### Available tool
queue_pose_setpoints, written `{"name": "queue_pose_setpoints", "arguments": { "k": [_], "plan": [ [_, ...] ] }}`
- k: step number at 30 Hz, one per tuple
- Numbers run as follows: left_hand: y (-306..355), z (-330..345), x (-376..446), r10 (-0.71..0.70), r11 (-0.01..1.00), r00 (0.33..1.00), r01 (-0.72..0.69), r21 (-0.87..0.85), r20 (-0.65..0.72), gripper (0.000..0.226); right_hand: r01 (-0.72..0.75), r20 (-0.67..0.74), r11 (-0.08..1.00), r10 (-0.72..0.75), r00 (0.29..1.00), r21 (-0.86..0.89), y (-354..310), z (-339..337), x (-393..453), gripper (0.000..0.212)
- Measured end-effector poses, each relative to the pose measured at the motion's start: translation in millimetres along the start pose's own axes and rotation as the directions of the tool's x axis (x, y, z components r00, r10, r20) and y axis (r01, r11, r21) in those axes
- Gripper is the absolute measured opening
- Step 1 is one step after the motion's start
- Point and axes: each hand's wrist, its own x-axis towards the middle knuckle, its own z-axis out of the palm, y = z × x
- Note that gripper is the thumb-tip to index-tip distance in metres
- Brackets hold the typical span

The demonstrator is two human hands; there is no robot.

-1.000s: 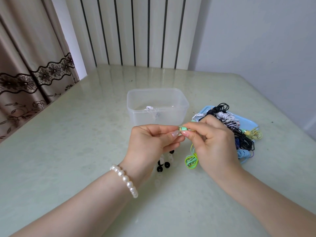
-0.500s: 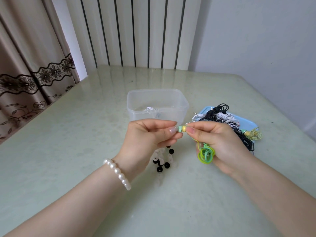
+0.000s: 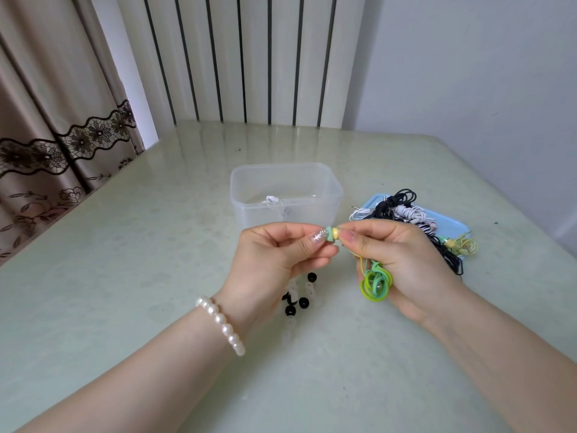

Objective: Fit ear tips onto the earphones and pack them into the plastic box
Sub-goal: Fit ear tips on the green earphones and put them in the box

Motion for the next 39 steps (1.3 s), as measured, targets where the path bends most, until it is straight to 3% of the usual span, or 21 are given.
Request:
{"name": "queue_pose_setpoints", "arguments": {
  "k": [4, 7, 11, 23, 28, 32, 35, 37, 39],
  "plan": [
    [-4, 6, -4, 0.064, 0.997, 0.998, -0.064, 0.048, -0.010, 0.013, 0.171, -0.112, 0.980, -0.182, 0.977, -0.099, 6, 5, 0, 0.007],
    [-5, 7, -5, 0.033, 0.999, 0.999, -0.033, -0.015, -0.007, 0.016, 0.270, -0.151, 0.941, -0.303, 0.941, -0.206, 9, 7, 1, 0.010],
    [-4, 8, -5, -0.033, 0.994, 0.999, 0.034, -0.100, 0.007, 0.019, 0.265, -0.186, 0.937, -0.309, 0.933, -0.229, 11, 6, 3, 0.011],
    [-14, 15, -7, 0.021, 0.999, 0.998, -0.024, -0.038, -0.065, 0.017, 0.274, -0.252, 0.880, -0.387, 0.887, -0.389, 14, 9, 6, 0.020],
    [-11, 20, -11, -0.008, 0.994, 0.998, 0.001, -0.106, -0.059, 0.018, 0.340, -0.232, 0.715, -0.572, 0.787, -0.610, 23, 8, 9, 0.005],
    [-6, 20, -14, -0.038, 0.989, 0.999, 0.034, -0.142, -0.026, 0.019, 0.388, -0.133, 0.524, -0.707, 0.695, -0.758, 23, 7, 7, 0.011],
    [-2, 17, -13, -0.030, 0.994, 0.999, 0.028, -0.104, -0.016, 0.019, 0.427, -0.040, 0.445, -0.728, 0.685, -0.787, 19, 3, 6, 0.011],
    [2, 15, -13, -0.068, 0.993, 0.998, 0.069, -0.100, 0.019, 0.019, 0.437, -0.041, 0.501, -0.690, 0.722, -0.747, 15, 0, 7, 0.010],
    [6, 13, -11, -0.135, 0.978, 0.988, 0.144, -0.149, 0.072, 0.020, 0.422, -0.100, 0.678, -0.588, 0.803, -0.603, 11, -3, 7, 0.009]
  ]
}}
